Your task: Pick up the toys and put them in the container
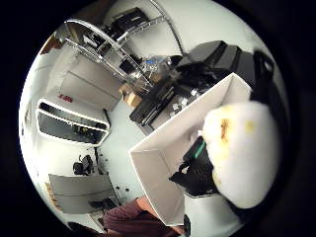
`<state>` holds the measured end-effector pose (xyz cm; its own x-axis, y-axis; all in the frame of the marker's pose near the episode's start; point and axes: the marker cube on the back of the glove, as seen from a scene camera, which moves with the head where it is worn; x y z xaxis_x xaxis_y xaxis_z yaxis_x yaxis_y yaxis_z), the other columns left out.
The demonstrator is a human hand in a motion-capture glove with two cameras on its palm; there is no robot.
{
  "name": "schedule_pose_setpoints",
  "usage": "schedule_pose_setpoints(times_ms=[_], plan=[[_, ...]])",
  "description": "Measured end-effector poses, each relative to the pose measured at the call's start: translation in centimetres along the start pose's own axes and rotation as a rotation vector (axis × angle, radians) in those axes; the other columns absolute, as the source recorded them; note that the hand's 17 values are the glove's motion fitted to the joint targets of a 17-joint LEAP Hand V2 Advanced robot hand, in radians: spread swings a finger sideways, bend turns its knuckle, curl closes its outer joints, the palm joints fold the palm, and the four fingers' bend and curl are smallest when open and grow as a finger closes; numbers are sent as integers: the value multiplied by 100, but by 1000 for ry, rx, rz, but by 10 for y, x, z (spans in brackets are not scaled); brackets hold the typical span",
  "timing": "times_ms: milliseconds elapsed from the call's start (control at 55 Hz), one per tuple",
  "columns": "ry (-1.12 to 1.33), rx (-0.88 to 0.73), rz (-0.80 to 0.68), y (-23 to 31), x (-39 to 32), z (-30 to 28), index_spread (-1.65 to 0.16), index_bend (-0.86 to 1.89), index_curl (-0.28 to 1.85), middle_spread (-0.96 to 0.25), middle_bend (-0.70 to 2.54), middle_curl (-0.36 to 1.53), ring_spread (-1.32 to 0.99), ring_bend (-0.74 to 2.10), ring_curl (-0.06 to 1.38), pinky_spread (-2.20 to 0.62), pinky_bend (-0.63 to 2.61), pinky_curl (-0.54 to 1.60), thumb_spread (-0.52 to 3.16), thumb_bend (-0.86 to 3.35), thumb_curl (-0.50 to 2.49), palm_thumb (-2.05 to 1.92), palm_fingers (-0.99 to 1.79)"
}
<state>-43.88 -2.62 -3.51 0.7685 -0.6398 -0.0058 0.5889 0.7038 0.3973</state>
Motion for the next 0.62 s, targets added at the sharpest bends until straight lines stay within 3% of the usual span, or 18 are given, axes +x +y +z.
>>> schedule_pose_setpoints(times_ms=[36,91,109,127,145,164,309,454,509,527,600,618], plan=[[-5,-52,25,0,0,5,-22,73,95,-17,119,76,-32,148,69,-40,122,68,64,-2,96,53,82],[5,-143,38,4,3,10,-22,53,93,-20,104,73,-31,148,69,-38,124,68,72,-3,94,49,47],[7,-157,40,4,3,12,-23,43,88,-20,95,70,-31,139,67,-35,120,67,83,-11,89,33,14],[5,-161,45,4,4,12,-23,41,89,-19,88,68,-30,139,68,-33,122,69,89,-9,86,31,-1],[1,-156,54,4,4,13,-24,32,85,-16,66,62,-24,125,66,-27,129,71,92,-13,82,20,-44],[-8,-147,66,3,4,13,-25,26,81,-13,56,58,-20,113,63,-23,129,69,95,-15,78,13,-57],[-27,-153,47,6,4,11,-27,7,55,-3,18,42,-6,67,41,-6,119,55,108,-7,62,-5,-46],[7,-205,-37,10,6,12,-27,6,43,-1,11,36,1,52,34,1,106,48,114,-6,51,-6,-38],[-22,-160,29,4,6,11,-27,6,39,-1,12,34,2,49,33,3,102,46,115,-6,48,-6,-34],[-36,-141,56,2,5,10,-27,10,39,1,-2,31,2,52,34,3,104,46,115,-6,47,-6,-38],[-70,-90,98,-1,4,5,-27,11,37,1,1,27,3,53,34,4,100,44,116,-6,44,-6,-36],[-72,-79,114,-1,5,4,-27,6,35,-1,16,29,3,49,32,4,96,42,116,-6,43,-6,-29]])
